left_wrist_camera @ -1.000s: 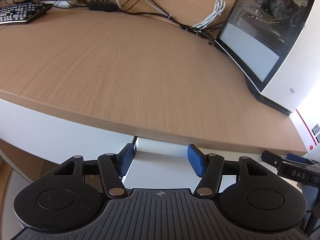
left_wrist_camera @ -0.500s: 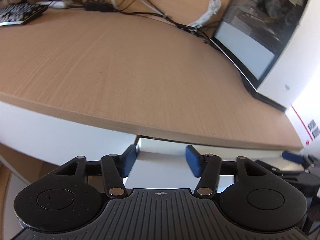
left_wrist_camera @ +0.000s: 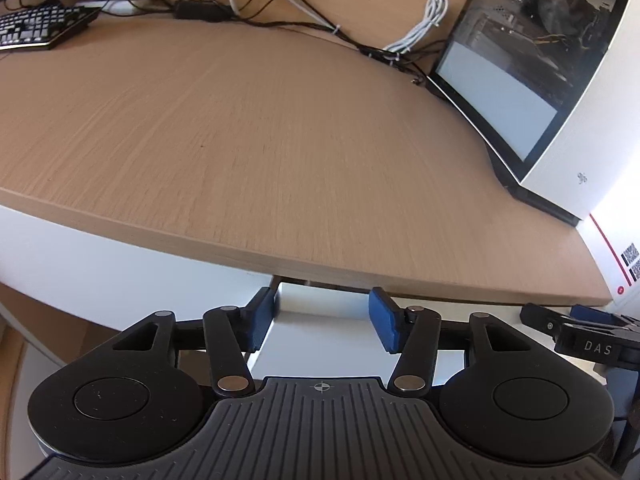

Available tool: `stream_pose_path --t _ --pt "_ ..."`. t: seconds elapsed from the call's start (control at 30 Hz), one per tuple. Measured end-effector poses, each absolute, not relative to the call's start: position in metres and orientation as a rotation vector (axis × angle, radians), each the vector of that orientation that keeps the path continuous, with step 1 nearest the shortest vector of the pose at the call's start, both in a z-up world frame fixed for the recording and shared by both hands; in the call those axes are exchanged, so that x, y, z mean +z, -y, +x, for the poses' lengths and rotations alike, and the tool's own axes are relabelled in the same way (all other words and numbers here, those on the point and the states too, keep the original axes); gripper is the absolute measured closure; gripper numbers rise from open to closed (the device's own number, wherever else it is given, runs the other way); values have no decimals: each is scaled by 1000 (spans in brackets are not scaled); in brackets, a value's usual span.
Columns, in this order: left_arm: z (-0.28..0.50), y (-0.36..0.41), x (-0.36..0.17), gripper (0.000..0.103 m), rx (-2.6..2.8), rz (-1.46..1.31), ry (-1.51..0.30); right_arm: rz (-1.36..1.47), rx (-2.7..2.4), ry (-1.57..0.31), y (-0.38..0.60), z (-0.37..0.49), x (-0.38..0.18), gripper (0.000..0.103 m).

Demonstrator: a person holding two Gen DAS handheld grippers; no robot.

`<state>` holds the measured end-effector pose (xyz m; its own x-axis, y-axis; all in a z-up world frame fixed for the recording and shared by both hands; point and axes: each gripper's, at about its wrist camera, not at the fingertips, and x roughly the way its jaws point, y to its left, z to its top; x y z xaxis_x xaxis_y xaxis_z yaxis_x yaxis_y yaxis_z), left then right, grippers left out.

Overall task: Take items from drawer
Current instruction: 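Grasp the drawer front with the left tool and pull it open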

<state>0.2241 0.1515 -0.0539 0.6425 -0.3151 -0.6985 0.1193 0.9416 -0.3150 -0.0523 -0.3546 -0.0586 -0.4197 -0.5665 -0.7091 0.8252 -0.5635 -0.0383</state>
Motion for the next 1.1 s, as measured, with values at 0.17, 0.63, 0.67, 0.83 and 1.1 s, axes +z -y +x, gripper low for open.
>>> stream_pose_path --t 0.17,0.63,0.67,0.83,1.1 --pt "218 -152 -54 46 -252 -248 -835 837 -2064 -482 351 -48 -59 0" --pt "229 -151 -49 54 -182 -276 -864 880 -2082 -439 350 -45 -55 0" --pt "229 -152 -49 54 -183 -282 -869 881 -2092 -433 351 -46 -54 0" --pt "226 -154 -51 53 -220 -271 -862 868 -2122 -467 359 -49 -58 0" --pt "218 -157 -54 53 -232 -290 -854 898 -2113 -479 359 -44 -57 0"
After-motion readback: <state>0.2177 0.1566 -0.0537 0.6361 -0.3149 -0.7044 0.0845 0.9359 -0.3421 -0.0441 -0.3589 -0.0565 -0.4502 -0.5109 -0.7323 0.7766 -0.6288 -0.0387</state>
